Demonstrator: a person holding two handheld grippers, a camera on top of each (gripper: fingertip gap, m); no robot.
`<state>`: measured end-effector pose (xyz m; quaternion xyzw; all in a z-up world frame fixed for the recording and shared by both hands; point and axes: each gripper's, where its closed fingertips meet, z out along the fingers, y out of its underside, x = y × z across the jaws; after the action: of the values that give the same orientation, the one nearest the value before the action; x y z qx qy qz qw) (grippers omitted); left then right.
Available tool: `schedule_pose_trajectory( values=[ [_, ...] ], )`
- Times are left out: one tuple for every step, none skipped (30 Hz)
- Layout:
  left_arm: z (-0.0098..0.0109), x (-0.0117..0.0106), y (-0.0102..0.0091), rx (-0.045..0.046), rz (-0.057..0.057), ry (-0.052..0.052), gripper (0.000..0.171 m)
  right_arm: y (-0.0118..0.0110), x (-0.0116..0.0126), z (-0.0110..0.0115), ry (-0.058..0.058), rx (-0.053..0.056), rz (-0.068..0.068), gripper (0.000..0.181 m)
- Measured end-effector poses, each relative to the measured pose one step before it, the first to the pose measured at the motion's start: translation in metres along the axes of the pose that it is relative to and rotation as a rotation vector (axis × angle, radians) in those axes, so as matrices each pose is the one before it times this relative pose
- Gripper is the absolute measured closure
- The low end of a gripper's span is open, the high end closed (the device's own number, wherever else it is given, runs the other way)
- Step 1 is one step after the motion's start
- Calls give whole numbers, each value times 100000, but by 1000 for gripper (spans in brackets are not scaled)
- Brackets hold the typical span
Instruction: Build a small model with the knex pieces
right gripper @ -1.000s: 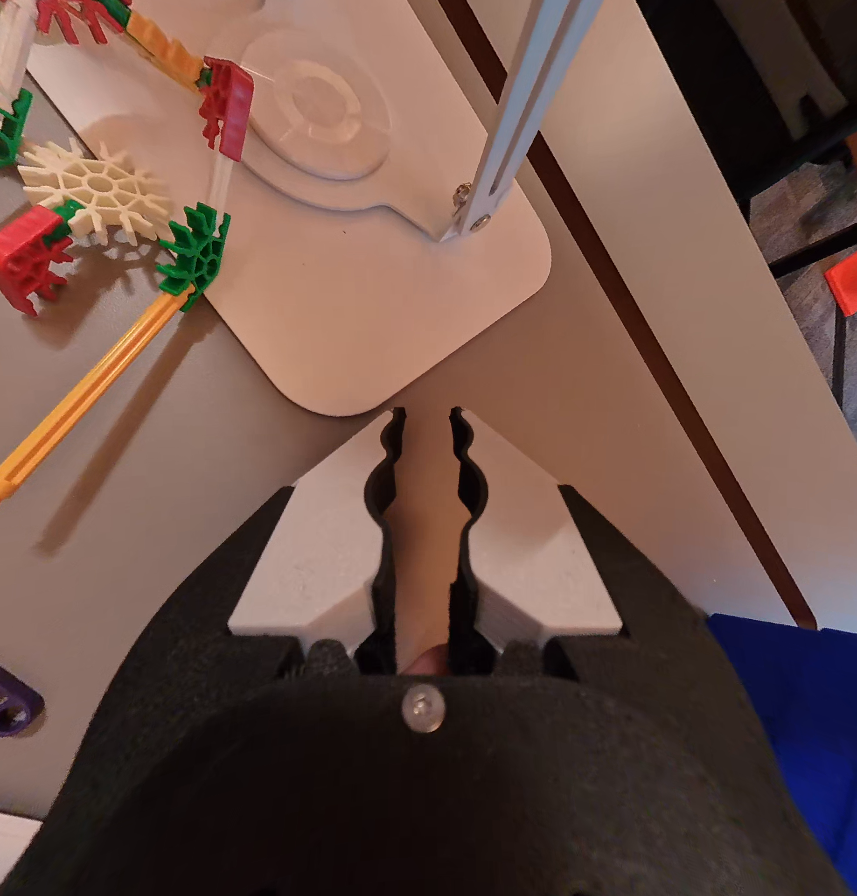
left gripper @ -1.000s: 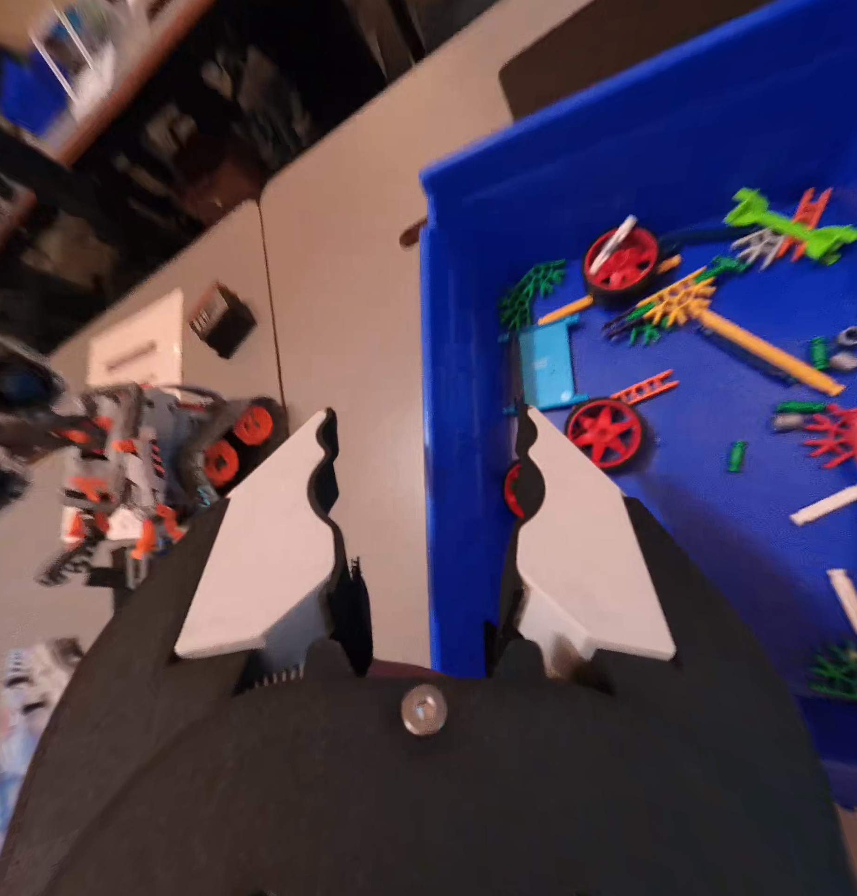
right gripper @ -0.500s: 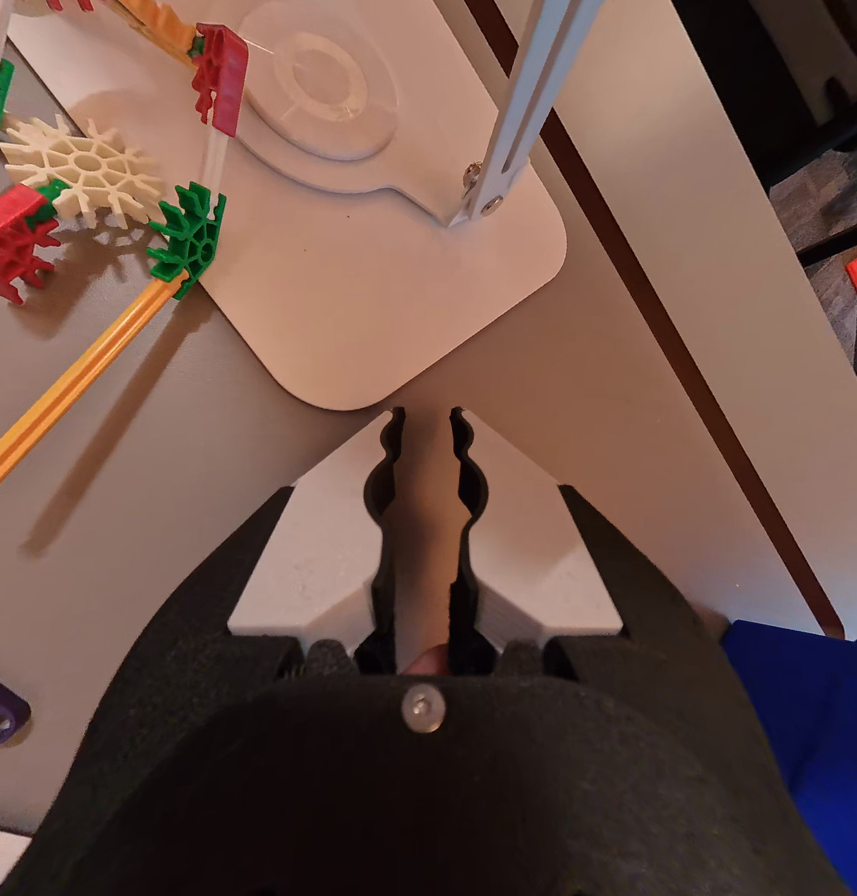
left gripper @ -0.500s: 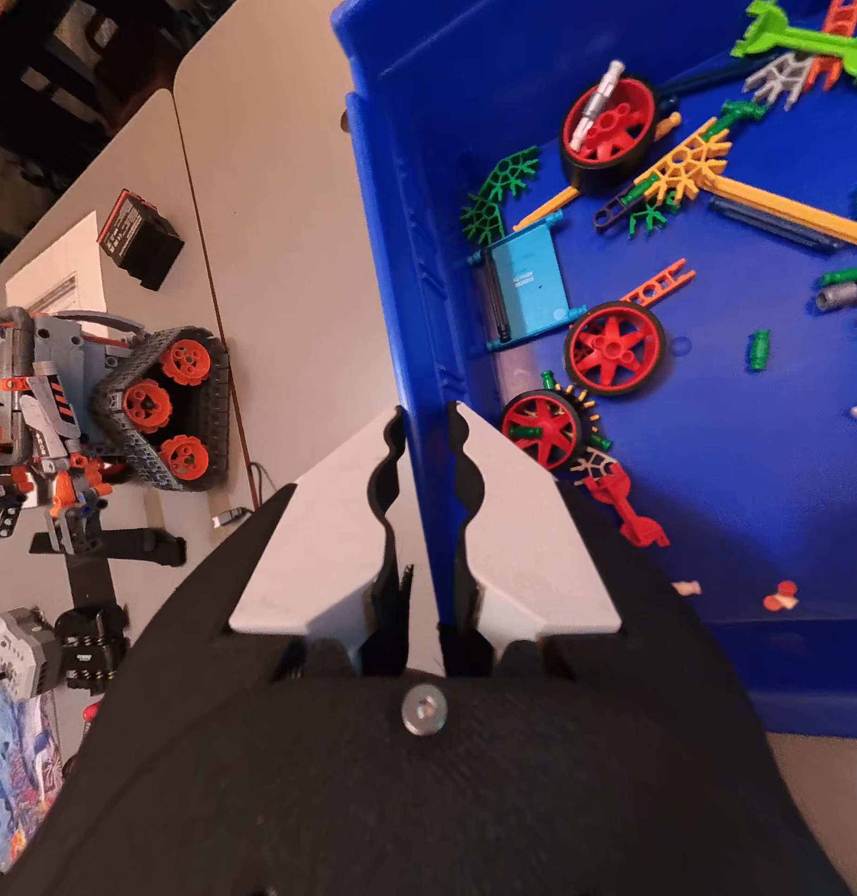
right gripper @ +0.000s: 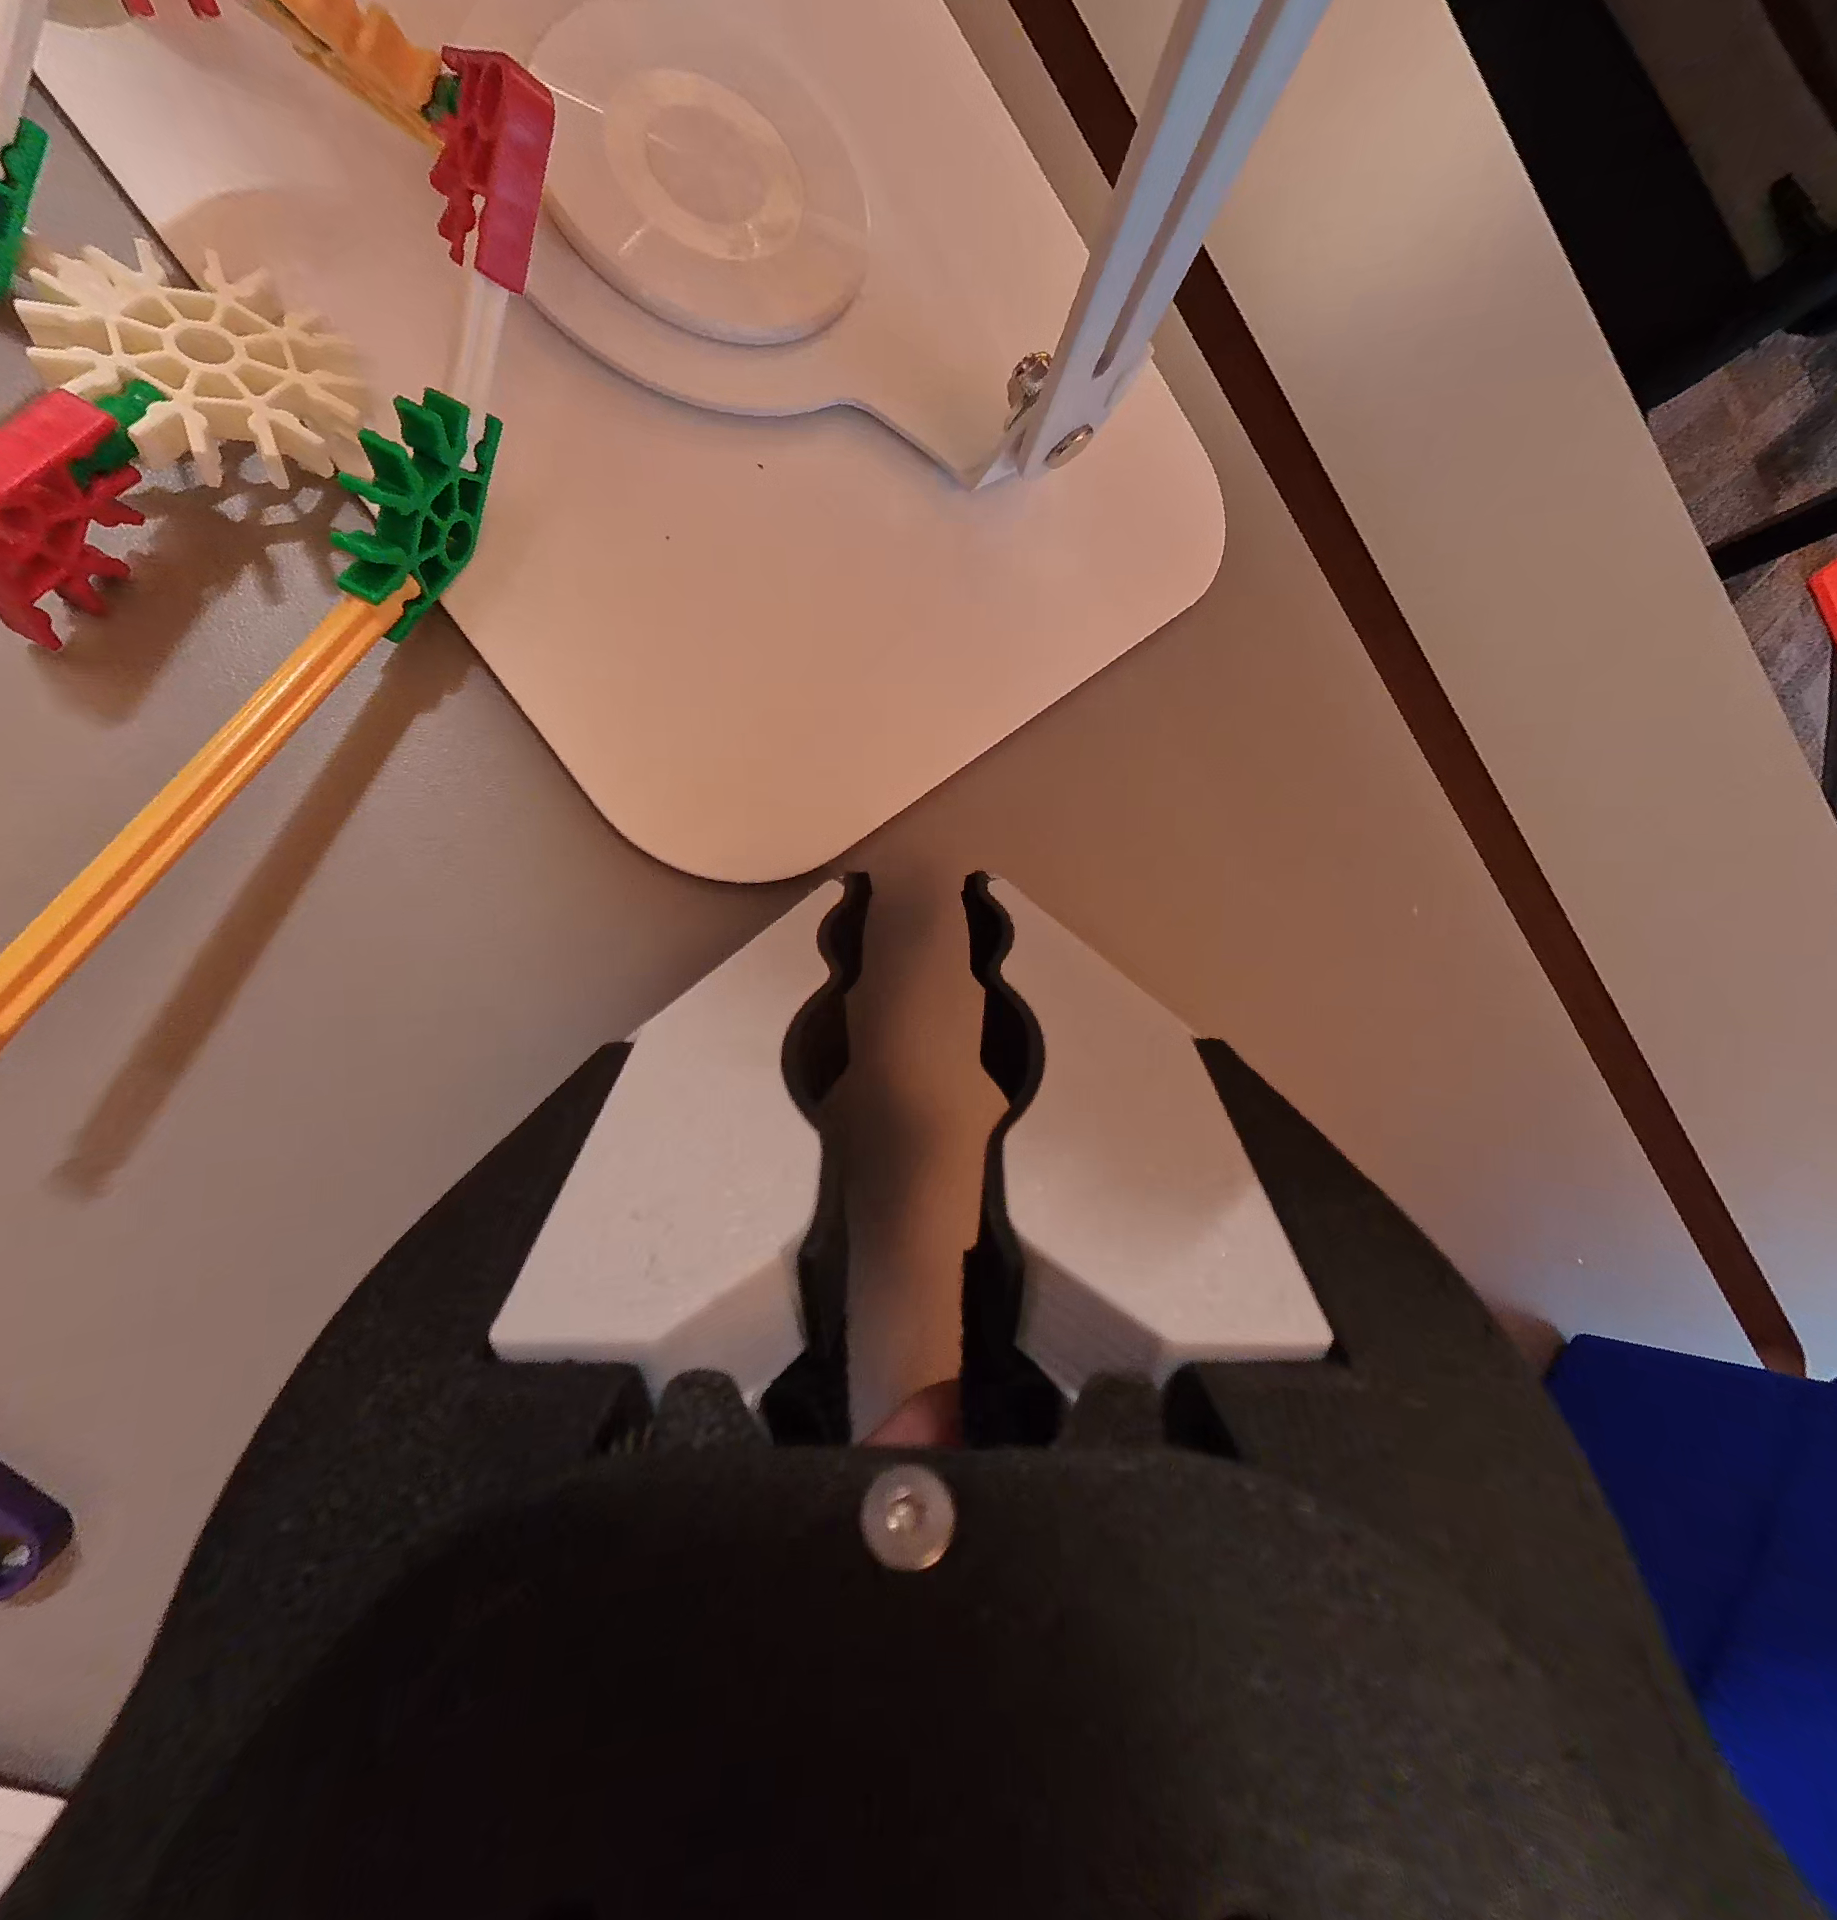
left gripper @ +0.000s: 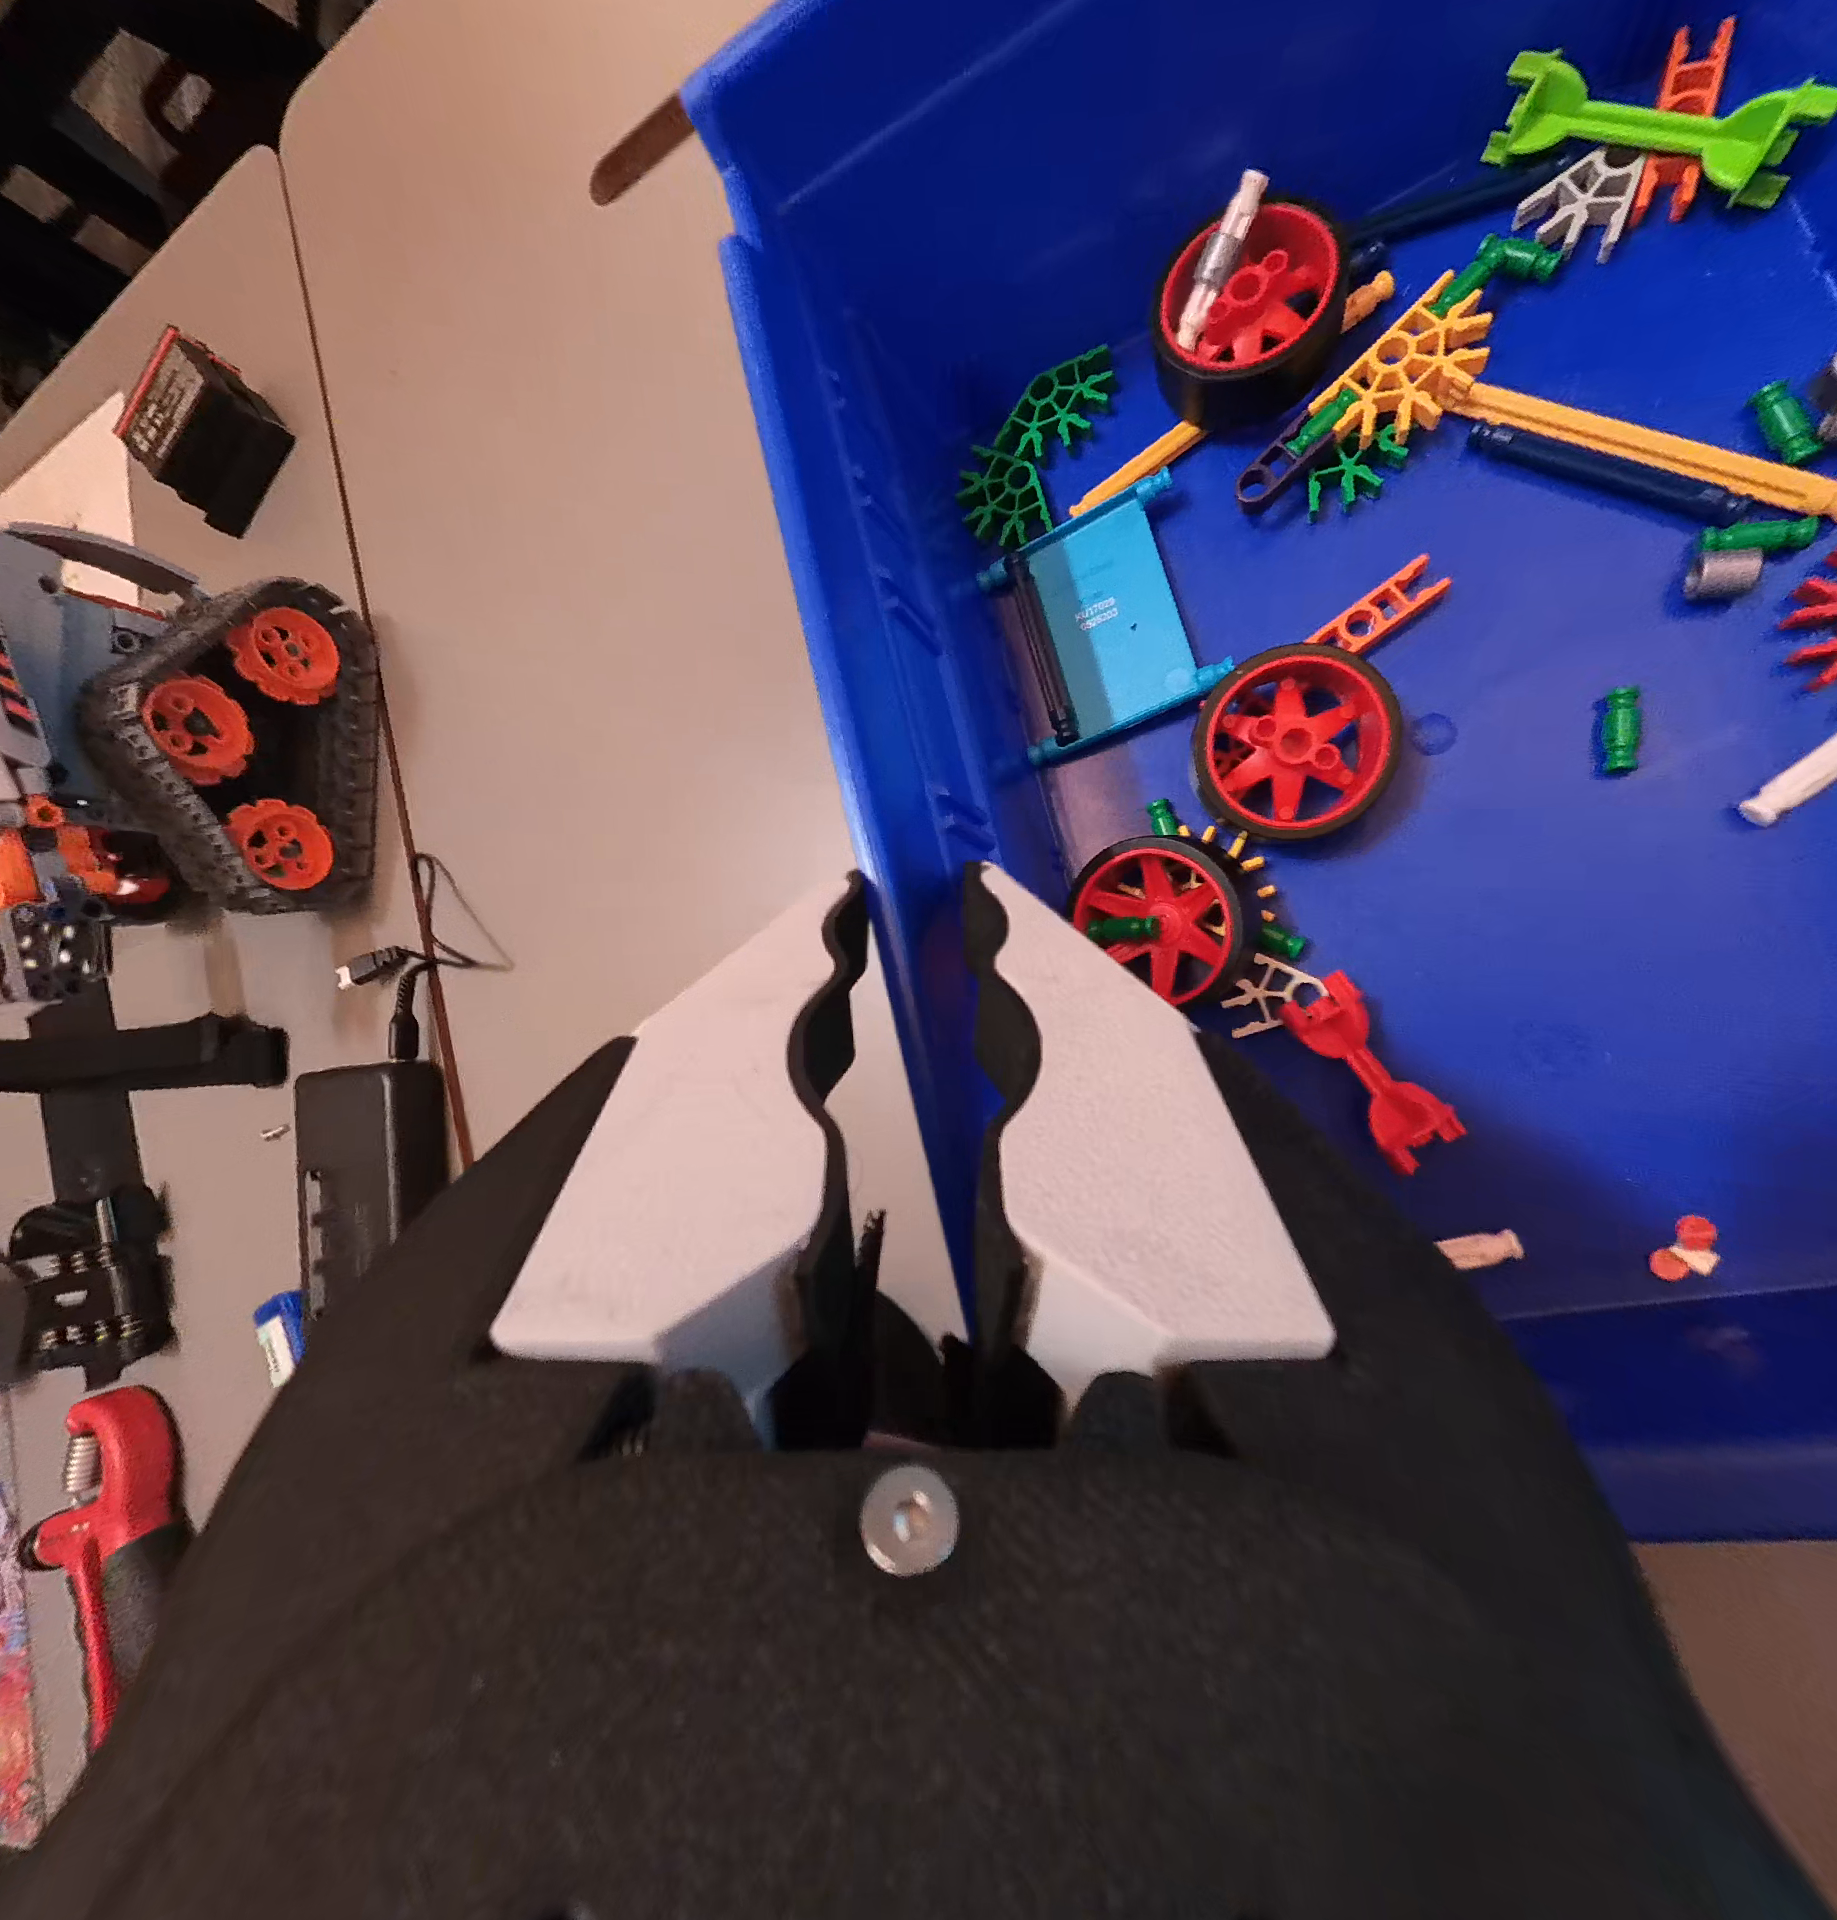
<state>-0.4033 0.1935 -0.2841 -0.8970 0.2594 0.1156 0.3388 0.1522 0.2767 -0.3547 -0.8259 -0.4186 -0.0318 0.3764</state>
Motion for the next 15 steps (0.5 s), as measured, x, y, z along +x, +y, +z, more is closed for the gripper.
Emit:
schedule_pose_trajectory(
  values=[
    [-342,-32,-69,1219,507,-1099,154,-4,3,6,34,-49,23,163],
    [-425,-516,-369,2044,-239,-3671,145,-2,-11,10,3,8,13,163],
    [-468,-460,-527,2053,-443,-2694,133,-4,-6,-3,-8,54,-29,164],
    [-487,-267,-693,2285,144,-1283,126,-2,10,6,-22,38,6,164],
    [-440,-164,-869,2587,658,-720,124,-2,-2,-8,-47,23,82,164],
    [-360,50,-1024,2882,1480,154,124,-6,-8,8,-59,15,90,164],
    [-197,459,-1061,2725,2956,1838,124,8,-11,0,17,-42,-46,164],
    [-36,718,-958,1763,3673,2882,124,-13,0,-2,126,-88,-213,164],
    [138,690,-895,1098,3951,2445,124,4,-8,-4,103,-86,-204,164],
    [272,700,-795,440,5000,2213,127,-10,-20,7,49,-65,-126,164],
    [377,777,-687,-141,5293,2610,131,-8,-17,6,46,-32,-93,164],
    [459,739,-674,-170,5017,2555,133,-10,-21,3,56,9,-102,165],
    [542,770,-625,-204,4864,3017,133,-9,-3,8,92,27,-101,165],
    [591,968,-566,-151,4714,4583,137,-13,6,10,62,14,36,165],
    [642,964,-431,-696,4688,4800,137,-4,11,3,-33,38,206,165]
  ],
)
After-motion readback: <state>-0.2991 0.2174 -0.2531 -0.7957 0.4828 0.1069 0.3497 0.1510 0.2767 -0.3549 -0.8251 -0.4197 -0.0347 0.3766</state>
